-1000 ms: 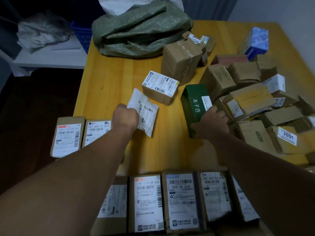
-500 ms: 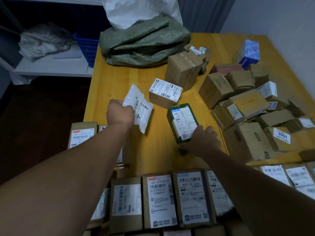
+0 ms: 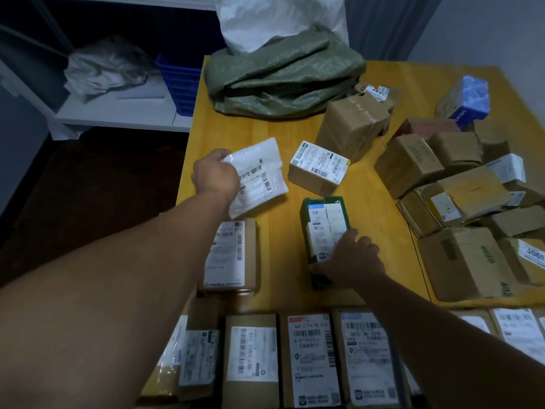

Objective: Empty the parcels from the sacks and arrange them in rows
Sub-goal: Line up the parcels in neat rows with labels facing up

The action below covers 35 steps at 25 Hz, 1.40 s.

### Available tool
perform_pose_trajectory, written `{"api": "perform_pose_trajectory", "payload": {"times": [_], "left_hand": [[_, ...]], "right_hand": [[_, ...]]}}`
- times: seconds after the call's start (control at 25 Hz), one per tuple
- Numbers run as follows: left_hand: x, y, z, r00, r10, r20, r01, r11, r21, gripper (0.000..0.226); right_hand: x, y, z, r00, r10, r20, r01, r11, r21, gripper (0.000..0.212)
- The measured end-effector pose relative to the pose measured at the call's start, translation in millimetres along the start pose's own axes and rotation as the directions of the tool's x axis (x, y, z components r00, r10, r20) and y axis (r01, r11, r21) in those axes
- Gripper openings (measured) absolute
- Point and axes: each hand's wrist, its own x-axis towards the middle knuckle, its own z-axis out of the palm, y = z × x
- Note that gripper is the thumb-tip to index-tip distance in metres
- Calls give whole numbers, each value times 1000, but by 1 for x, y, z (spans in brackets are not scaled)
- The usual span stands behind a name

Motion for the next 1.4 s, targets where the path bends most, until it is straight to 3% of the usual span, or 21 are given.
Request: {"api": "perform_pose_trajectory", "payload": {"times": [0.24, 0.32, 0.48, 0.6, 0.96, 1.24, 1.32, 1.4], "left_hand": [[42, 11, -25, 999, -41, -5, 41, 983, 180, 43], [50, 3, -32, 999, -54, -6, 54, 973, 225, 44], [70, -3, -43, 998, -69, -13, 70, 965, 254, 48], [83, -8, -46, 998, -65, -5, 64, 957, 283, 48], [95, -50, -40, 992, -117, 36, 97, 931, 352, 55], [85, -73, -43, 996, -17, 89, -29, 875, 484, 56], [77, -75, -35, 981, 45, 189, -143, 825, 546, 49], [64, -74, -25, 927, 25, 373, -272, 732, 625, 42]], "right_hand": [[-3, -37, 10, 994, -30, 109, 29, 1000, 12, 133], [0, -48, 2, 992, -10, 127, 3, 998, 59, 121], [13, -75, -13, 1000, -16, -4, 16, 994, 104, 97], [18, -91, -7, 997, -59, -46, 62, 995, 75, 99], [19, -100, 2, 996, -63, 68, 56, 993, 108, 109], [17, -105, 0, 990, -107, 88, 99, 991, 90, 107], [17, -104, 2, 989, -117, 93, 109, 990, 89, 105], [18, -101, 3, 988, -121, 93, 111, 989, 102, 103]]}}
